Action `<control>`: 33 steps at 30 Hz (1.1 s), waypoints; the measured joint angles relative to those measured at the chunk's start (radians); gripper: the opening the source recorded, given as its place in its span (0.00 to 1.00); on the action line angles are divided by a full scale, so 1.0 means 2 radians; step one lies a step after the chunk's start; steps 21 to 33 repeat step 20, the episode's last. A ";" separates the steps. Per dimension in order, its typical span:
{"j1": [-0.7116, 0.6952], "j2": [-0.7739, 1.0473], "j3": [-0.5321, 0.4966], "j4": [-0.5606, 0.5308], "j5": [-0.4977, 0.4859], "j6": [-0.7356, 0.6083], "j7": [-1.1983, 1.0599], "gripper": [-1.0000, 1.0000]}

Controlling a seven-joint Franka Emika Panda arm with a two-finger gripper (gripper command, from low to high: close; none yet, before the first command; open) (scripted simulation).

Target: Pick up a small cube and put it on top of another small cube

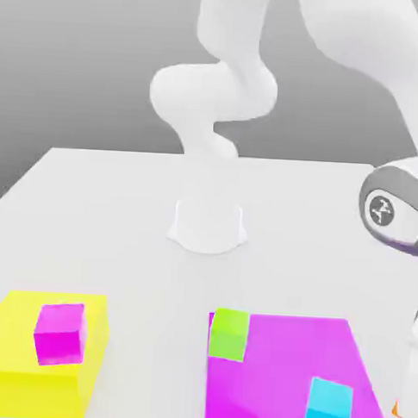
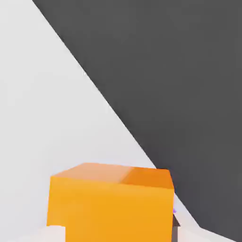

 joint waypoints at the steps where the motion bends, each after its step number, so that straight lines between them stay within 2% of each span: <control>1: -0.012 -0.014 -0.010 -0.008 0.003 -0.004 -0.002 0.00; 8: -0.098 -0.111 -0.084 -0.072 0.034 -0.034 -0.021 0.00; 12: -0.205 -0.170 -0.139 -0.112 0.065 -0.053 -0.044 0.00; 14: -0.294 -0.160 -0.135 -0.128 0.081 -0.029 -0.056 0.00; 15: -0.306 -0.150 -0.120 -0.134 0.084 -0.013 -0.059 0.00; 16: -0.279 -0.141 -0.106 -0.139 0.085 0.000 -0.060 1.00; 33: -0.279 -0.141 -0.106 -0.139 0.085 0.000 -0.060 1.00</control>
